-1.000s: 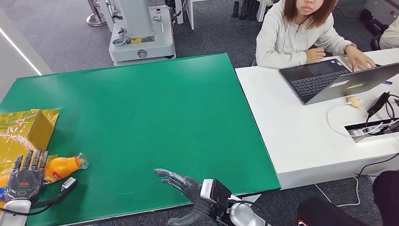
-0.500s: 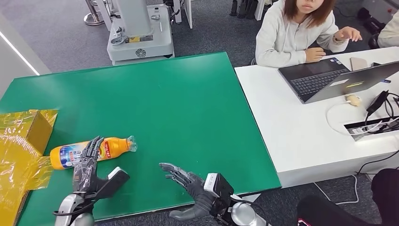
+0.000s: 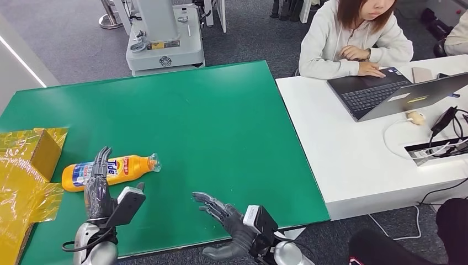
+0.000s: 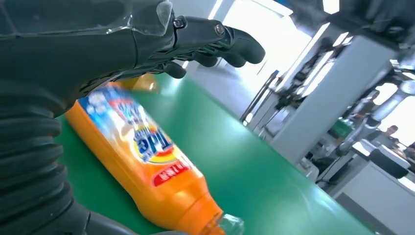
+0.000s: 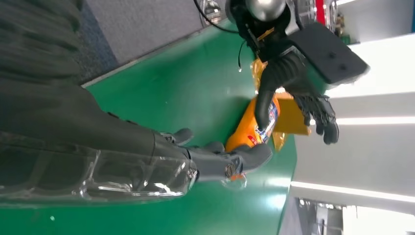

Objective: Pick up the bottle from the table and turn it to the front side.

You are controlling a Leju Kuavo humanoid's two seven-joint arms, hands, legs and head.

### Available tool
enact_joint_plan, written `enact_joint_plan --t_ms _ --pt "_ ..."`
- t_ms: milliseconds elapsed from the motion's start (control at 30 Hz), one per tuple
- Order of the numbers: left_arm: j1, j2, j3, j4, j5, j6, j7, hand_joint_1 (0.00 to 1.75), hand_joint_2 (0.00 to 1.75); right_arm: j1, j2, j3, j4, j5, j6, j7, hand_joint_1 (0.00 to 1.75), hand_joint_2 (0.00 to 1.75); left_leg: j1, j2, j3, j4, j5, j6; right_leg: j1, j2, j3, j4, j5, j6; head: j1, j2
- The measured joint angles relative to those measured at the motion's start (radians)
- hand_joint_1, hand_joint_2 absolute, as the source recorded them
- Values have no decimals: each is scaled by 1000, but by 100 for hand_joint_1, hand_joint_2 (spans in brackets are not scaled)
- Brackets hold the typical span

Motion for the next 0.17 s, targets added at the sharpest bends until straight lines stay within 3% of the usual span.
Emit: enact_joint_plan --t_ms 167 --pt "32 -36 -21 -111 395 -160 -13 0 175 29 0 -39 -24 -19 -10 -38 0 175 0 0 -1 0 0 0 0 -1 0 -1 0 0 0 0"
